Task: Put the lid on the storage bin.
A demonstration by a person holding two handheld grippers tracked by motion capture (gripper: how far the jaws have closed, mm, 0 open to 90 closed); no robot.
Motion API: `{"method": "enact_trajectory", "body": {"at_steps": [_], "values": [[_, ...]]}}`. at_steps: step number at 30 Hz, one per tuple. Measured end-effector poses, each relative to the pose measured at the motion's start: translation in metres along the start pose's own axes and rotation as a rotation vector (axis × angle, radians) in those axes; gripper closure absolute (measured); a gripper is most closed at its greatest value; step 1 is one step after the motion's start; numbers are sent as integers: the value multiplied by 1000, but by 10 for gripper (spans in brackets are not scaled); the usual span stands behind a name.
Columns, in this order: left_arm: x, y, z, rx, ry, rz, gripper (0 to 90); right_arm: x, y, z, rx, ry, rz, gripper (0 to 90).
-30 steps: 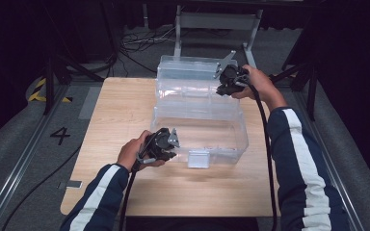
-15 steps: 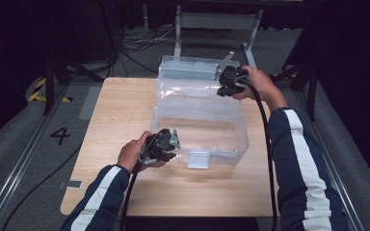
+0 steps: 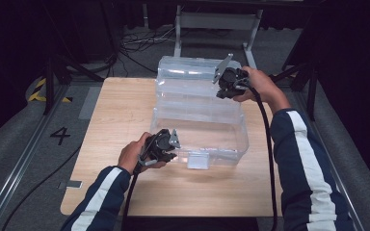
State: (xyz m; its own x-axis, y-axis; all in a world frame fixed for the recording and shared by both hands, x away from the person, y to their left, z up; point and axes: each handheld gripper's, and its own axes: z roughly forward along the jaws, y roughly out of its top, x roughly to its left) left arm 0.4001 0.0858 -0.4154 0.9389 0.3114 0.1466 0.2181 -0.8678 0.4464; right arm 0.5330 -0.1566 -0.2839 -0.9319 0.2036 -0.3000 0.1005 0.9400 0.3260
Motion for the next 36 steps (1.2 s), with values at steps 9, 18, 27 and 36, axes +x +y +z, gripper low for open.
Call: {"method": "enact_trajectory", "body": {"at_steps": [9,18,27,36], "values": [[0,0,0,-2,4,-4,695,7,2,-3,8,-11,-19,887],[-1,0,1,-4,9,-5,685,15,1,-7,-1,-16,-38,887],[-1,0,1,-4,10,-2,681,20,0,-10,-5,-14,-45,887],[-1,0,1,-6,12,-2,679,22,-1,-11,-11,-14,-51,887]]}}
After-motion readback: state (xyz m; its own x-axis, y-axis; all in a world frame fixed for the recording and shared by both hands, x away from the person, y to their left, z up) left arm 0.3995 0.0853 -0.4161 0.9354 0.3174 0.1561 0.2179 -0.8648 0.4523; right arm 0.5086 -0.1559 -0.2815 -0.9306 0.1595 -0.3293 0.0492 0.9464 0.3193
